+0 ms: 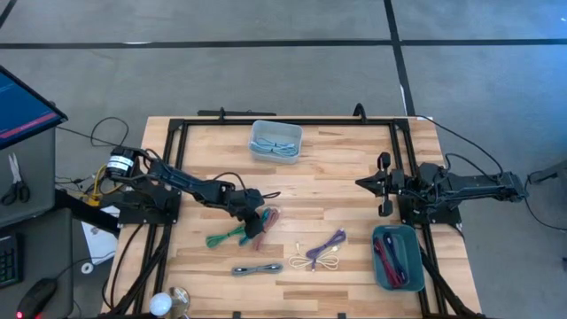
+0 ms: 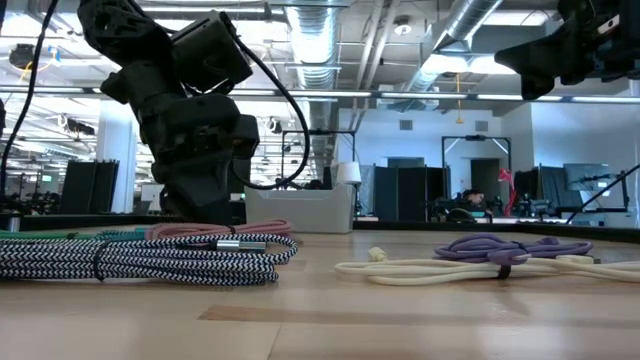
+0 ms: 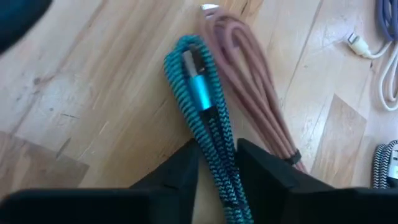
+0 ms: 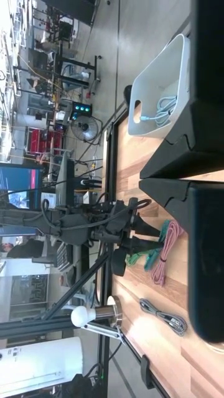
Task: Pick & Place USB Port
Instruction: Put the blue patterned charger cable into the blue bin
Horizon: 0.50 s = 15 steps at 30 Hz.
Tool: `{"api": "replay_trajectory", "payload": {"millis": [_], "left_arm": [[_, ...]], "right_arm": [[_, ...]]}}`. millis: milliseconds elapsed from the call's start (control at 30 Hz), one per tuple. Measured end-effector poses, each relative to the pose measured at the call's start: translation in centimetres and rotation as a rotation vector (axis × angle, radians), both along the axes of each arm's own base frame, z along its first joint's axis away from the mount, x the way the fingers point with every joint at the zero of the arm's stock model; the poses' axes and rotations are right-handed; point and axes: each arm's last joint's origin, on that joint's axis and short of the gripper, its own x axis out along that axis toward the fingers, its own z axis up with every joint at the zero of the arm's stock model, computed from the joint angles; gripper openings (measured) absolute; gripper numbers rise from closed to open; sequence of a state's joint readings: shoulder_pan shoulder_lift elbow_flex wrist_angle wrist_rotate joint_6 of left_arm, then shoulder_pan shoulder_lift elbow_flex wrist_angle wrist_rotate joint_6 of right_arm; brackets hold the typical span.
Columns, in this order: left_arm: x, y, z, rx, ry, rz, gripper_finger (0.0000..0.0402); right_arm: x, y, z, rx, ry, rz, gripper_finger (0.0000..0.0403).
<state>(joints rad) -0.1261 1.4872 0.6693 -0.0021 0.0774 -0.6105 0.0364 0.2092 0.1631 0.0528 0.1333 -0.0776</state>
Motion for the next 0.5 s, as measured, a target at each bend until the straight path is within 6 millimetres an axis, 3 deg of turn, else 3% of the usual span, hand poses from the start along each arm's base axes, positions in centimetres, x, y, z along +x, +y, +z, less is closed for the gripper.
{"api": "replay_trajectory", "payload": {"millis": [200,500], "left_arm": [[0.0,-0.1,0.0,0.024,-0.009,-0.036,0.0018],[0.1,1.0,0.4,0.112,-0.049,-0.056,0.0016]], "right_arm": [[0.0,0.0,0.0,0.0,0.0,-0.001,0.0],[0.0,0.0,0.0,-0.008,0.001,-0.003,0.0]]}}
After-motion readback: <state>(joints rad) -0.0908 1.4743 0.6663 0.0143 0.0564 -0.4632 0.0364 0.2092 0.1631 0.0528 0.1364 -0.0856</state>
